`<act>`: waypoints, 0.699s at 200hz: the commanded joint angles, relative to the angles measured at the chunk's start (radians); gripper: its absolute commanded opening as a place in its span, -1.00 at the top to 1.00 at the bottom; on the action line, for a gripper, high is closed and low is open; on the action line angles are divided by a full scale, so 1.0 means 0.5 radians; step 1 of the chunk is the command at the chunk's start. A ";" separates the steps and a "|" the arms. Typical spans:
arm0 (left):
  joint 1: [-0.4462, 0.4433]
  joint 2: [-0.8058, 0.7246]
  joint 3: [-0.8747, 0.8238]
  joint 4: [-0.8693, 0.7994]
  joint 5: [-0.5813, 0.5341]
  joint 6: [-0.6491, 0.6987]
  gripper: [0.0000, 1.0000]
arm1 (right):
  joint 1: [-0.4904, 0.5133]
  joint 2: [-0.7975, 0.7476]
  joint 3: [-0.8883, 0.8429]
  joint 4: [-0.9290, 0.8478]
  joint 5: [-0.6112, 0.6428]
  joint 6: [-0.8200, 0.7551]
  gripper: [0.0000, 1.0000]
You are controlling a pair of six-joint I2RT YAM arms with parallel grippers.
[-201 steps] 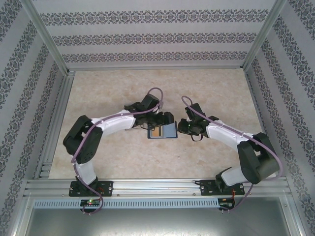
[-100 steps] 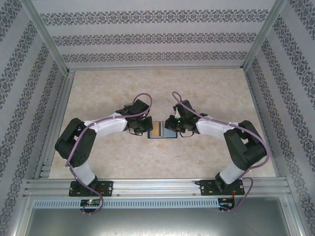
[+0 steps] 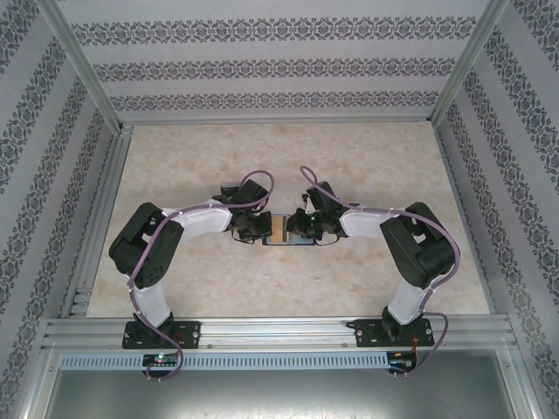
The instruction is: Take the credit cards out of the card holder
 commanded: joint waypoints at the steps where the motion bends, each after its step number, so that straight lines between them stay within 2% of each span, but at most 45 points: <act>1: 0.018 0.048 0.035 -0.094 0.003 0.023 0.98 | -0.007 0.052 0.015 0.087 -0.066 0.039 0.67; 42: 0.018 0.051 0.045 -0.094 0.016 0.023 0.99 | -0.009 0.083 0.018 0.123 -0.100 0.058 0.79; 84: 0.019 0.045 0.063 -0.127 -0.009 0.017 1.00 | -0.013 0.003 0.041 -0.066 0.016 -0.004 0.66; 140: 0.018 0.066 0.076 -0.161 -0.022 0.017 1.00 | -0.015 -0.061 0.091 -0.212 0.104 -0.082 0.64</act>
